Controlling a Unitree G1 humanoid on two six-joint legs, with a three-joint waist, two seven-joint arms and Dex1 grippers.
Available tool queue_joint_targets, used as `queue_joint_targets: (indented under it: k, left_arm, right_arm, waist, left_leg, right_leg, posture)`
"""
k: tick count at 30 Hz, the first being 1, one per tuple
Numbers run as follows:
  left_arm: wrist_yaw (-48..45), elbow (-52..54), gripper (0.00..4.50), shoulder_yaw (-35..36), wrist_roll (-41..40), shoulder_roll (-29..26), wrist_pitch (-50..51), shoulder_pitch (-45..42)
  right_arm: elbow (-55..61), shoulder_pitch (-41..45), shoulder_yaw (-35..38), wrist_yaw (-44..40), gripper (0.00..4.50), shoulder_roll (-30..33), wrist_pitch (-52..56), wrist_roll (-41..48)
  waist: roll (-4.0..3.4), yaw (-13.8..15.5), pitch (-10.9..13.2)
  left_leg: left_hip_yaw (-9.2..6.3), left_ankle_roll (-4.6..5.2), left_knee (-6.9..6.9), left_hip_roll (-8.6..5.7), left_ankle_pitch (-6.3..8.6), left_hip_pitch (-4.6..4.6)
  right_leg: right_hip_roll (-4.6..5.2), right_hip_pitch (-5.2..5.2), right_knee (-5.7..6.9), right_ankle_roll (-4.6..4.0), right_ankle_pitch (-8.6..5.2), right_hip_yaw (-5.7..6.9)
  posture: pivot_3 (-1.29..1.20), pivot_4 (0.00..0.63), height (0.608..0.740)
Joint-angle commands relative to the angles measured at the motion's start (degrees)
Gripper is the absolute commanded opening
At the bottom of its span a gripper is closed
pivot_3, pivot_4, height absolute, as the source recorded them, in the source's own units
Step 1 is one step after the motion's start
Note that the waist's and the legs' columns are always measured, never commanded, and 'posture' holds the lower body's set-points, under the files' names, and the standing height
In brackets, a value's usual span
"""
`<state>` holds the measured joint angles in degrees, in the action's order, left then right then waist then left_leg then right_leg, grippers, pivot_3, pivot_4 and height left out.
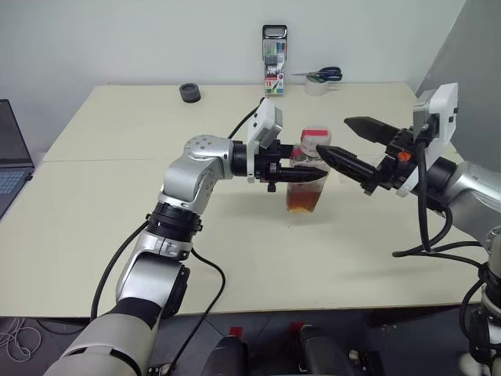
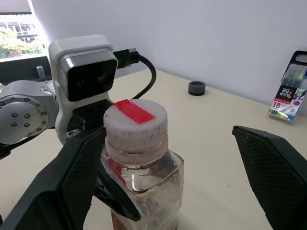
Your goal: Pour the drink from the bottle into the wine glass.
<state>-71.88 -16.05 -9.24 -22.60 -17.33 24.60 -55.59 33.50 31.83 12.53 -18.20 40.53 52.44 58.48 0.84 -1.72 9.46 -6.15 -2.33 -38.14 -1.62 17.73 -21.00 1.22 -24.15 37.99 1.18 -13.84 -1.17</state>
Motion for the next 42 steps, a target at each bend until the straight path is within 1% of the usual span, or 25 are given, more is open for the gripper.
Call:
queue_joint_targets:
  k: [1,7,9,11,14,18,26,29,32,33,35,40,42]
  left_arm:
    - [-0.32,2.21,1.83,0.72,-0.93,0.38,-0.89,-1.61]
    - [-0.42,1.83,1.83,0.68,-0.61,0.17,-1.10,-1.52]
    - [-0.51,1.80,1.83,0.70,-0.61,0.06,-1.06,-1.49]
    - [-0.51,1.79,1.83,0.71,-0.63,0.08,-0.95,-1.63]
    - [-0.48,1.44,1.83,0.66,-0.55,0.24,-1.01,-2.04]
    - [-0.56,1.43,1.83,0.65,-0.56,0.23,-0.90,-2.26]
    - [-0.74,1.63,1.83,0.60,-0.52,-0.03,-0.70,-2.39]
    - [-0.75,1.50,1.83,0.58,-0.46,-0.02,-0.75,-2.45]
    - [-0.73,1.45,1.83,0.57,-0.47,0.06,-0.78,-2.52]
    - [-0.73,1.33,1.83,0.58,-0.47,0.11,-0.81,-2.61]
    - [-0.73,1.21,1.83,0.58,-0.47,0.18,-0.81,-2.71]
    - [-0.67,1.06,1.83,0.50,-0.39,0.34,-0.93,-2.78]
    - [-0.66,1.10,1.83,0.50,-0.39,0.32,-0.93,-2.73]
  right_arm:
    - [1.85,0.02,2.28,0.58,4.49,0.78,0.15,2.26]
    - [1.74,1.01,2.51,1.92,4.49,-0.05,0.98,8.42]
    - [1.51,2.00,1.53,2.81,4.49,-0.66,0.75,8.91]
    - [1.21,2.87,0.46,3.56,4.49,-1.29,0.46,8.60]
    - [0.13,4.18,-1.93,4.22,4.49,-3.14,-0.84,5.75]
    - [-0.50,4.76,-4.25,3.12,4.49,-4.54,-2.02,2.45]
    - [-1.04,5.38,-4.84,3.08,4.49,-7.18,-2.86,0.57]
    - [-1.29,5.82,-4.56,3.35,3.89,-7.84,-2.93,0.50]
    - [-1.17,5.76,-4.57,3.18,2.92,-7.81,-2.88,0.34]
    - [-1.21,5.77,-4.54,3.15,2.50,-7.81,-2.89,0.30]
    - [-1.24,5.79,-4.52,3.11,1.80,-7.83,-2.87,0.19]
    - [-1.32,6.24,-4.24,2.72,1.77,-7.22,-3.46,-1.29]
    - [-1.72,6.98,-4.02,1.93,1.77,-6.32,-4.35,-3.16]
  waist:
    - [0.00,0.00,0.00]
    - [0.00,0.00,0.00]
    - [0.00,-0.01,0.00]
    - [0.00,-0.02,0.00]
    - [0.00,-0.06,0.00]
    - [0.00,-0.02,0.00]
    - [0.00,-0.02,0.00]
    - [0.00,-0.02,0.00]
    - [0.00,-0.02,0.00]
    - [0.00,-0.02,0.00]
    - [0.00,-0.03,0.00]
    - [0.00,-0.03,0.00]
    - [0.00,-0.03,0.00]
  left_leg:
    - [0.00,0.00,0.00,0.00,0.00,0.00]
    - [-0.01,0.00,0.00,0.00,0.00,0.00]
    - [-0.01,0.00,0.00,0.00,0.00,0.00]
    - [-0.01,0.00,0.00,0.00,0.00,0.00]
    - [-0.01,0.00,0.00,0.01,0.00,0.01]
    - [-0.02,-0.01,-0.01,-0.01,0.00,0.00]
    - [-0.03,-0.01,-0.01,0.00,-0.01,0.00]
    - [-0.02,-0.01,-0.01,0.00,-0.01,0.00]
    - [-0.04,-0.01,-0.01,0.00,-0.01,0.00]
    - [-0.04,-0.01,-0.01,0.00,-0.01,0.00]
    - [-0.03,-0.01,-0.01,0.00,-0.01,0.00]
    - [-0.03,-0.01,-0.01,0.00,-0.01,0.00]
    - [-0.03,-0.01,-0.01,0.00,0.00,0.00]
  right_leg:
    - [0.00,0.00,0.00,0.00,0.00,0.00]
    - [0.00,0.00,0.00,0.00,0.00,0.00]
    - [0.00,0.00,0.00,0.00,0.00,0.00]
    - [0.00,0.00,0.01,0.00,0.00,0.00]
    - [0.00,0.00,0.01,0.00,0.00,0.00]
    - [0.00,0.00,0.00,0.00,0.00,0.01]
    - [0.00,-0.01,0.01,0.00,0.00,0.01]
    - [0.00,-0.01,0.01,0.00,0.00,0.00]
    - [0.00,-0.01,0.00,0.00,0.00,0.01]
    - [0.00,0.00,0.00,0.00,0.00,0.02]
    - [0.00,0.00,0.01,0.00,0.00,0.01]
    - [0.00,-0.01,0.01,0.00,0.00,0.01]
    - [0.00,0.00,0.01,0.00,0.00,0.01]
  posture:
    - [0.00,0.150,0.740]
    - [0.00,0.150,0.740]
    - [0.00,0.150,0.740]
    - [0.00,0.150,0.740]
    - [0.00,0.150,0.740]
    - [0.00,0.150,0.740]
    - [0.00,0.150,0.740]
    - [0.00,0.150,0.740]
    - [0.00,0.150,0.740]
    - [0.00,0.150,0.740]
    - [0.00,0.150,0.740]
    - [0.00,0.150,0.740]
    - [0.00,0.150,0.740]
